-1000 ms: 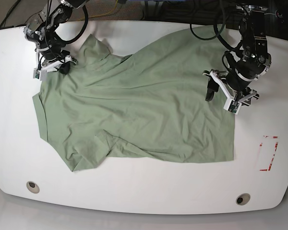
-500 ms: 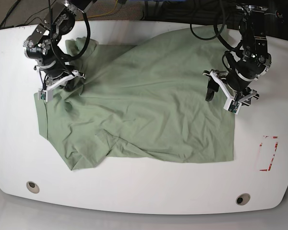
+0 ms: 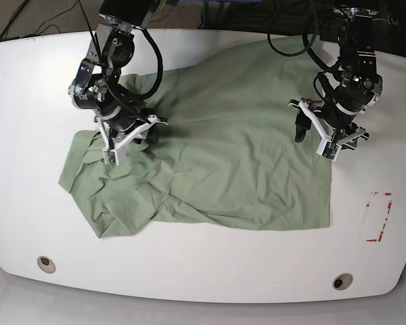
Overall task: Layout the t-shirt on the table in an organized manner, then fold the t-shirt properly
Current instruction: 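Lower the right gripper onto the shirt's side and grasp the fabric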
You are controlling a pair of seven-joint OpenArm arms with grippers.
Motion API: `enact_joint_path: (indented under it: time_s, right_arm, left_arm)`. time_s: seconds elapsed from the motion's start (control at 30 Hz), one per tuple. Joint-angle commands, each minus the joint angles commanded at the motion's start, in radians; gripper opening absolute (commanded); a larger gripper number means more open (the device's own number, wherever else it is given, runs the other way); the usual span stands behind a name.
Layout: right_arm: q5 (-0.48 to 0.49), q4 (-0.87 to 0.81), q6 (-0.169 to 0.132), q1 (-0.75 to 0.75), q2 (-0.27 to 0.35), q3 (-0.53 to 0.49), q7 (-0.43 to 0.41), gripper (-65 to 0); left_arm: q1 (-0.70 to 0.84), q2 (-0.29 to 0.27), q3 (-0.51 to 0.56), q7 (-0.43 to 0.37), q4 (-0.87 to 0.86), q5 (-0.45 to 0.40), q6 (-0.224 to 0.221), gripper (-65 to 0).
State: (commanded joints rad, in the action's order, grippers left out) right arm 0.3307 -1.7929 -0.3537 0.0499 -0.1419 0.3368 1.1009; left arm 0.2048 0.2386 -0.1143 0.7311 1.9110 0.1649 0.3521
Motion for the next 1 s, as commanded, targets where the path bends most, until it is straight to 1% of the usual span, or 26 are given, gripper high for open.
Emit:
enact_joint_path:
  time_s: [0.03, 0.1, 0.17, 0.27, 0.33, 0.47, 0.57, 0.63, 0.67, 0.7, 0.77, 0.83, 0.87, 0.9, 0.93, 0.97, 1.0]
  right_arm:
    - [0.000, 0.006, 0.000, 0.002, 0.000, -0.012, -0.011, -31.5]
    - [0.000, 0.008, 0.000, 0.006, 0.000, -0.020, -0.018, -25.4]
    - [0.000, 0.006, -0.005, 0.015, 0.005, -0.020, -0.015, -21.9]
    - [0.000, -0.025, -0.008, 0.037, 0.018, -0.020, -0.015, -21.5]
    - [0.000, -0.091, -0.008, 0.061, 0.052, -0.018, -0.015, -22.0]
    - [0.000, -0.183, -0.009, 0.104, 0.087, -0.018, -0.015, -21.9]
    - [0.000, -0.203, -0.011, 0.124, 0.121, -0.014, -0.018, -21.9]
    - [0.000, -0.201, -0.011, 0.129, 0.138, 0.015, -0.021, -21.9]
    - [0.000, -0.201, -0.015, 0.130, 0.140, 0.029, -0.021, -21.9]
    - [0.000, -0.201, -0.026, 0.132, 0.140, 0.046, -0.021, -21.9]
    - [0.000, -0.199, -0.057, 0.132, 0.141, 0.078, -0.021, -21.9]
    - [-0.003, -0.190, -0.104, 0.137, 0.141, 0.130, -0.023, -21.9]
    - [-0.002, -0.181, -0.133, 0.138, 0.141, 0.158, -0.023, -21.9]
    - [-0.003, -0.172, -0.155, 0.137, 0.143, 0.181, -0.023, -21.9]
    - [-0.006, -0.167, -0.167, 0.135, 0.144, 0.190, -0.023, -21.9]
    - [-0.008, -0.155, -0.190, 0.132, 0.155, 0.215, -0.023, -21.9]
    - [-0.003, -0.135, -0.207, 0.126, 0.169, 0.233, -0.023, -21.9]
  left_arm:
    - [0.000, 0.000, 0.000, 0.000, 0.000, -0.003, 0.000, -26.3]
    - [0.000, 0.000, 0.000, 0.000, 0.000, -0.005, 0.000, -26.3]
    - [0.000, 0.000, -0.002, 0.000, 0.000, -0.005, 0.000, -26.3]
    - [0.000, 0.000, -0.002, 0.000, 0.000, -0.005, 0.000, -26.3]
    - [0.000, 0.000, -0.002, 0.000, 0.000, -0.005, 0.000, -26.3]
    - [0.000, -0.003, 0.002, 0.000, 0.000, -0.005, 0.002, -26.3]
    - [0.000, -0.003, 0.002, 0.000, 0.000, -0.005, 0.002, -26.3]
    - [0.000, -0.005, 0.003, 0.000, 0.000, -0.005, 0.002, -26.3]
    - [0.000, -0.005, 0.003, 0.000, 0.000, -0.005, 0.002, -26.3]
    - [0.000, -0.005, 0.003, 0.000, 0.000, -0.005, 0.002, -26.3]
    - [0.000, -0.005, 0.003, 0.000, 0.000, -0.005, 0.002, -26.3]
    - [0.000, -0.005, 0.003, 0.000, 0.000, -0.005, 0.002, -26.3]
    - [0.000, -0.005, 0.003, 0.000, 0.000, -0.005, 0.002, -26.3]
    - [0.000, -0.005, 0.003, 0.000, 0.000, -0.005, 0.002, -26.3]
    - [0.000, -0.005, 0.003, 0.000, 0.000, -0.005, 0.002, -26.3]
    - [0.000, -0.005, 0.003, 0.000, 0.000, -0.005, 0.002, -26.3]
    - [0.000, -0.005, 0.003, 0.000, 0.000, -0.005, 0.002, -26.3]
